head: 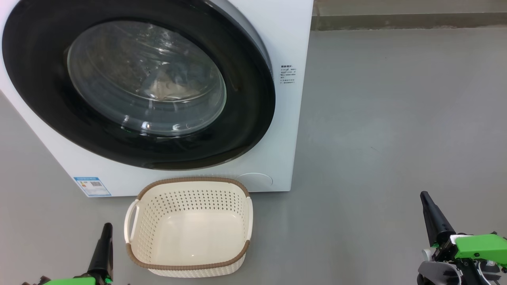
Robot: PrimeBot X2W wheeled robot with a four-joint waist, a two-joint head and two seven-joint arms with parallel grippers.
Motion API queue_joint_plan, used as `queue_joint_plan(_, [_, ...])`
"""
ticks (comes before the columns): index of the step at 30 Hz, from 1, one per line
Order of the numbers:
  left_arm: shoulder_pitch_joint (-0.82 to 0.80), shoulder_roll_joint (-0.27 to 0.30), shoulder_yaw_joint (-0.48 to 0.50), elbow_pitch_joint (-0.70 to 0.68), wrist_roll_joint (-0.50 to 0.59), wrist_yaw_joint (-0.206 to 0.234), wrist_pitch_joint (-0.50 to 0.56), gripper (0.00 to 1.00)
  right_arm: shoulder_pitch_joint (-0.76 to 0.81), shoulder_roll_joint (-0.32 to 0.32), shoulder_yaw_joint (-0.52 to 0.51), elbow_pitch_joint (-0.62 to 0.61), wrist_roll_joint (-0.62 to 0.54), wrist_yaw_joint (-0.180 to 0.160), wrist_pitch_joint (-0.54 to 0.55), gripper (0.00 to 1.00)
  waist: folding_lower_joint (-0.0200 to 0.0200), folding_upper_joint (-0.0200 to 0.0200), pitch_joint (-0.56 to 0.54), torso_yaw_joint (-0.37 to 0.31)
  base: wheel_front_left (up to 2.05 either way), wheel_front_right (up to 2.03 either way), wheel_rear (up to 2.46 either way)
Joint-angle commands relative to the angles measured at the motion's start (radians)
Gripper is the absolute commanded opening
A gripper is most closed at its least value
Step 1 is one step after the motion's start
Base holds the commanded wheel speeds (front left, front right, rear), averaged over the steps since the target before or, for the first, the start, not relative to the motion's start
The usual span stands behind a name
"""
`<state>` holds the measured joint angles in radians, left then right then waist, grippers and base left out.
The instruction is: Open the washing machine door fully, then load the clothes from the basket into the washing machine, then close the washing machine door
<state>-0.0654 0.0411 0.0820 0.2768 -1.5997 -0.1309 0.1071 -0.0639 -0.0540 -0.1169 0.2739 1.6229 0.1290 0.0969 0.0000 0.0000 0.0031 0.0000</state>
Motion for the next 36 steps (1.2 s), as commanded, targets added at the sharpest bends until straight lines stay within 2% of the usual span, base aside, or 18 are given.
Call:
queue_joint_plan(1, [-0.043,0.009,0.032,-0.032,-0.009,0.000,0.006,0.00,-0.043,-0.006,0.016,-0.030,-0.003,0.002,0.006,0.00,0.0000,0.0000,0.000,0.000,0.00,0.00,0.00])
queue_joint_plan(36, [-0.043,0.009,0.032,-0.032,-0.009,0.000,0.006,0.00,-0.043,-0.002,0.011,-0.030,-0.008,0.002,0.010,0.00,0.0000,0.0000,0.000,0.000,0.00,0.00,0.00])
